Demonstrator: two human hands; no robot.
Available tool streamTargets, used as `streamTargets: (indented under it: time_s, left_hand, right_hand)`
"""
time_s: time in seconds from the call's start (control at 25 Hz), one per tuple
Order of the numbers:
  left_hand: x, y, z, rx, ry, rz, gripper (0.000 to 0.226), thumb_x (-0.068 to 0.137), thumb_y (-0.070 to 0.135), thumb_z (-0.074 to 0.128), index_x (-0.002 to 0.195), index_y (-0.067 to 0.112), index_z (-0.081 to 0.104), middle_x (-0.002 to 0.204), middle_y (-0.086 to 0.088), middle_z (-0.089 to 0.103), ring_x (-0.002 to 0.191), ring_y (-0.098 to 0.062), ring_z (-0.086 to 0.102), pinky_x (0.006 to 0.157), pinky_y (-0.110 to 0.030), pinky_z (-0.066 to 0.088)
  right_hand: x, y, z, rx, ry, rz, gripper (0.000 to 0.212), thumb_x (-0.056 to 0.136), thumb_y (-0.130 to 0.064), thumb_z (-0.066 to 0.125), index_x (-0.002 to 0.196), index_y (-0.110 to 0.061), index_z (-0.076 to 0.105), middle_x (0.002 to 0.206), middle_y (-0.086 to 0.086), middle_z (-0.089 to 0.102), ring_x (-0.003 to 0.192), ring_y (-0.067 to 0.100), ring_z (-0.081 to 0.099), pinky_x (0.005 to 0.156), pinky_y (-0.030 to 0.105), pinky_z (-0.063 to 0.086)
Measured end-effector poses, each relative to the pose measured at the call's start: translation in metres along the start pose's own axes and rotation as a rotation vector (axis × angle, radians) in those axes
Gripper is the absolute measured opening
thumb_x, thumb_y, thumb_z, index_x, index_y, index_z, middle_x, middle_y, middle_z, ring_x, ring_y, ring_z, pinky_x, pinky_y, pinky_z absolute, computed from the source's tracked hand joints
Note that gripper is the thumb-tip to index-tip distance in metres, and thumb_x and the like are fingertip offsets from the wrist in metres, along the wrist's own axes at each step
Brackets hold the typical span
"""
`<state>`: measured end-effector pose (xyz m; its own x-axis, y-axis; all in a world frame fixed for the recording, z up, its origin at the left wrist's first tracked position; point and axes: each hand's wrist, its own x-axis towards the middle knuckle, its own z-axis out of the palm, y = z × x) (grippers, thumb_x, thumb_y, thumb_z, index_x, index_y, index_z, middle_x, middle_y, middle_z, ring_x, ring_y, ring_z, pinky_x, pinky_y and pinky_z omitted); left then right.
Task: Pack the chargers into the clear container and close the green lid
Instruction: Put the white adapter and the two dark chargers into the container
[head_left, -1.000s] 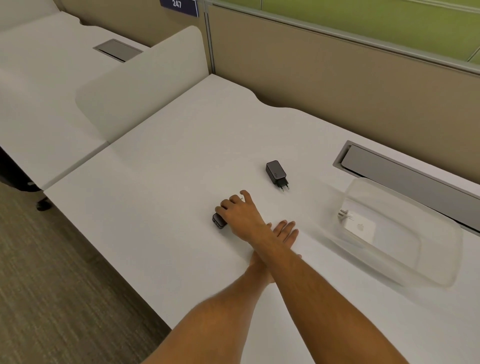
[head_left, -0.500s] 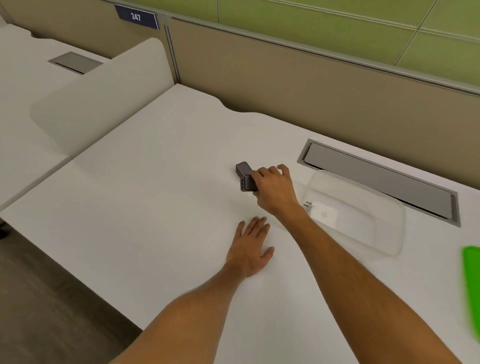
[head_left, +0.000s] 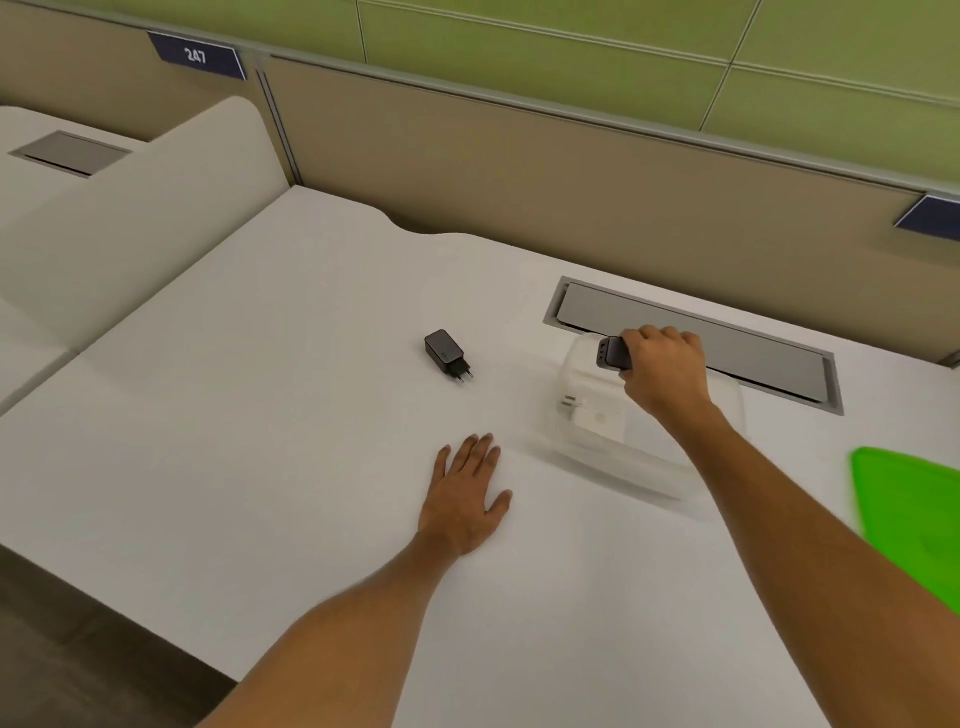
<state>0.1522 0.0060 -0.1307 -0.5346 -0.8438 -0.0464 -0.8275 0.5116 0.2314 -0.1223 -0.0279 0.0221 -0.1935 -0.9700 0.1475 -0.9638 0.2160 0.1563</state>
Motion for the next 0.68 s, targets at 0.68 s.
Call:
streamTargets:
  time_s: [0.68]
  left_hand:
    - [0.001, 0.0, 0.001, -0.014, -0.001, -0.008, 0.067, 0.091, 0.055, 0.02, 0.149, 0.021, 0.019, 0.161, 0.005, 0.01, 0.147, -0.011, 0.0, 0.12, -0.043, -0.002]
  right_hand:
    - [-0.005, 0.023, 0.053, -0.1, -0.262, 0.022, 0.025, 0.083, -0.017, 0.058, 0.107, -0.015, 0.06, 0.102, 0.004, 0.067, 0.097, 0.027, 0.06, 0.085, 0.038, 0.043]
